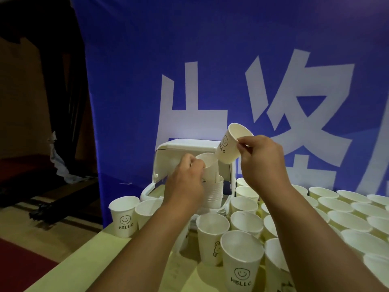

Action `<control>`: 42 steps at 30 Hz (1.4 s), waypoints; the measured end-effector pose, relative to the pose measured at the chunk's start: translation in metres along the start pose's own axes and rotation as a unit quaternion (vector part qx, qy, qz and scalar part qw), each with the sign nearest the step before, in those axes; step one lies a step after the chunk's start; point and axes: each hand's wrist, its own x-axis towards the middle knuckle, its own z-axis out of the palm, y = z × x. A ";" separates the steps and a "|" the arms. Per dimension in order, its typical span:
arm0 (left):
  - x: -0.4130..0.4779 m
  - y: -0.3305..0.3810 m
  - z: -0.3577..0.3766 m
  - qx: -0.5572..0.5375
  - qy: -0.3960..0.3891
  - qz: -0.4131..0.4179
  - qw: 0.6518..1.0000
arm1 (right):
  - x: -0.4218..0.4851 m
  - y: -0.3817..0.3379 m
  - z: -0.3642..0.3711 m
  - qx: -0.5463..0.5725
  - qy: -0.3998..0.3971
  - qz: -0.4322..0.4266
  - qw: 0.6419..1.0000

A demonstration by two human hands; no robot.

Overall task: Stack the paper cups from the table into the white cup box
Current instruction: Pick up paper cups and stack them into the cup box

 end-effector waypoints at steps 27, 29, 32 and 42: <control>-0.021 -0.006 -0.013 0.018 -0.121 0.025 0.992 | -0.017 0.002 0.025 -0.127 -0.270 -0.034 0.954; -0.021 -0.008 -0.011 0.034 -0.113 0.027 0.993 | -0.021 0.006 0.028 -0.147 -0.318 -0.041 0.936; -0.020 -0.011 -0.010 0.052 -0.128 0.030 0.990 | -0.024 0.011 0.034 -0.213 -0.382 -0.067 0.897; -0.019 -0.027 -0.035 -0.025 -0.143 -0.012 0.989 | -0.025 0.001 0.023 -0.167 -0.354 -0.070 0.918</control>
